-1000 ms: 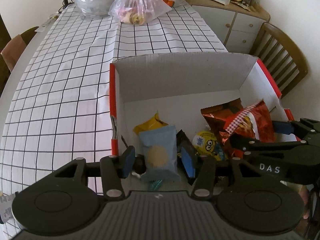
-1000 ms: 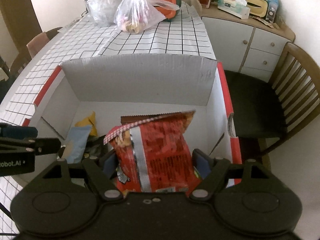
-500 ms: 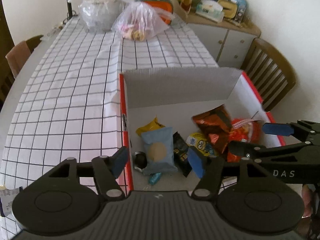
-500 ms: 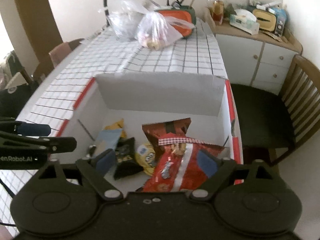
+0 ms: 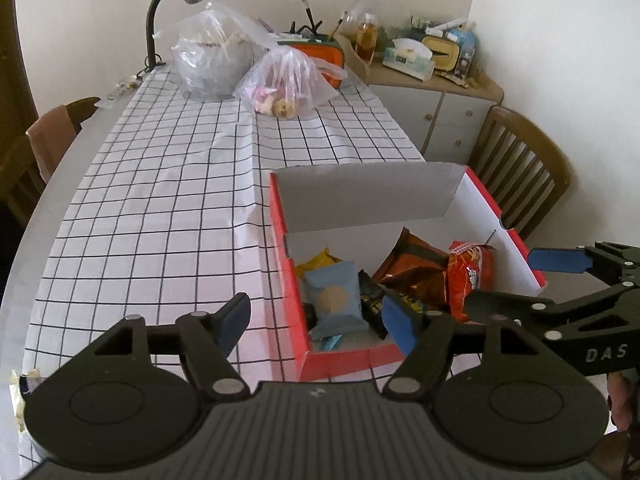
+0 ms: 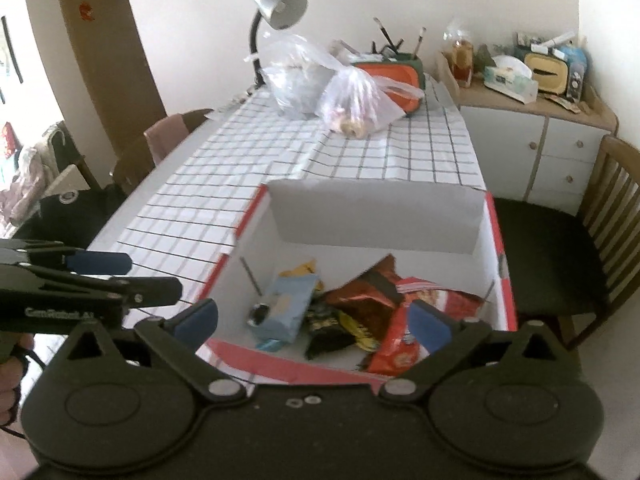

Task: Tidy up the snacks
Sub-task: 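Move both tools back to the cream pastry and white-navy snack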

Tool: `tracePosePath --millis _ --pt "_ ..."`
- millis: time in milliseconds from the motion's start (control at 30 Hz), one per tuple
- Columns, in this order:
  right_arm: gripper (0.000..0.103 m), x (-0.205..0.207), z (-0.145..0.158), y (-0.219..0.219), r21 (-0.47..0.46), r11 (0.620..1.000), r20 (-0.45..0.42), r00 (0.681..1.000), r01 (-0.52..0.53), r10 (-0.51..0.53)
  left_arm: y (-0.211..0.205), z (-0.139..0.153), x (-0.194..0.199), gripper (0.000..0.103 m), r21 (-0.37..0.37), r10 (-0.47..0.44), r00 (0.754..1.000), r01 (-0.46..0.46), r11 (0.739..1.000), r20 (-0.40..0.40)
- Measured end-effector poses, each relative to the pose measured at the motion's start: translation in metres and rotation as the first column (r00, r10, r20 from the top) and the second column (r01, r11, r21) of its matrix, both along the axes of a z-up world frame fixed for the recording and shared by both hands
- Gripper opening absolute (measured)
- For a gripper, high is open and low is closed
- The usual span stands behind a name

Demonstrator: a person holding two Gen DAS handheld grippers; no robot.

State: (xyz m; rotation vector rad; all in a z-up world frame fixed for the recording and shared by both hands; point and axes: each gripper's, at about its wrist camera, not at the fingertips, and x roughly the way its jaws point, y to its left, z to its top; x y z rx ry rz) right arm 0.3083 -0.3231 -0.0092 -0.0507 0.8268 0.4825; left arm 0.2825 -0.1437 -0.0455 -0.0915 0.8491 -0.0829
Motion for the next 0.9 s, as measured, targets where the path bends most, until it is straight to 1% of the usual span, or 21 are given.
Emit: tracePosePath --millis 133,400,567,900 --pt "0.103 -0.017 0.006 0.022 0.007 1.000 0.020 1.000 -0.019 0.018 0.019 0.005 -0.014 0.072 -0.003 -0.005 1.000 0.005 1.000 0.024" --pt "0.103 -0.036 0.001 0.079 0.021 0.998 0.008 0.998 -0.059 0.059 0.076 0.009 -0.039 0.073 0.003 -0.005 0.999 0.004 1.000 0.036" --pt "0.103 -0.044 -0.009 0.123 0.005 0.997 -0.019 0.996 -0.083 0.083 0.119 0.005 -0.051 0.075 0.012 0.008 1.000 -0.009 1.000 0.021" --pt "0.103 -0.058 -0.032 0.204 -0.052 0.987 -0.073 0.987 -0.150 0.146 0.211 -0.021 -0.069 0.075 0.013 0.070 0.997 -0.069 0.998 -0.045"
